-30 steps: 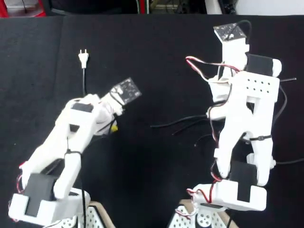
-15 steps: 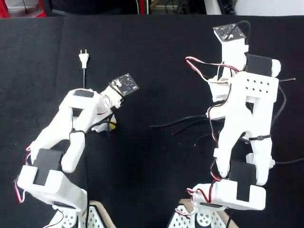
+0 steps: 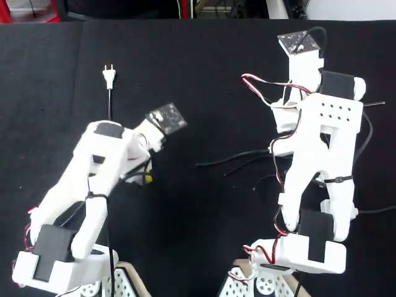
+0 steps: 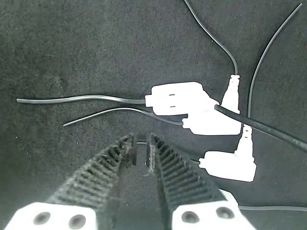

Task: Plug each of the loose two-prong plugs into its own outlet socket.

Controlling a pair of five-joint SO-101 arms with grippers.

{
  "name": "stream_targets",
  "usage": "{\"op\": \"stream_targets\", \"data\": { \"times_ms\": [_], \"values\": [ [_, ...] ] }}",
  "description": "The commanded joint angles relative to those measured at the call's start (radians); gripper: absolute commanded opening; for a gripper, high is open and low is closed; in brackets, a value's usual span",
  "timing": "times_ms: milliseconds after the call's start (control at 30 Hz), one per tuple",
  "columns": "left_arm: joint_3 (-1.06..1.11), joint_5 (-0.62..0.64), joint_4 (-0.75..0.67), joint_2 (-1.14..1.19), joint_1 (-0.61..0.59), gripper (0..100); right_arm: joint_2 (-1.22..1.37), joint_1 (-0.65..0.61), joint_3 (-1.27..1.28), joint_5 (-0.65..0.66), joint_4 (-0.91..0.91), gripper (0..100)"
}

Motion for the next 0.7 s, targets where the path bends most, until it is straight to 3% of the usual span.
{"op": "stream_targets", "data": {
  "times_ms": [0, 333, 667],
  "values": [
    [0.013, 0.034, -0.063, 0.017, 0.016, 26, -0.005, -0.008, -0.004, -0.003, -0.015, 5.0],
    [-0.056, 0.055, -0.190, 0.235, -0.018, 26, -0.005, -0.008, -0.002, -0.005, -0.012, 5.0],
    [-0.091, -0.017, -0.190, 0.262, -0.067, 26, -0.005, -0.008, -0.002, -0.003, -0.014, 5.0]
  ]
}}
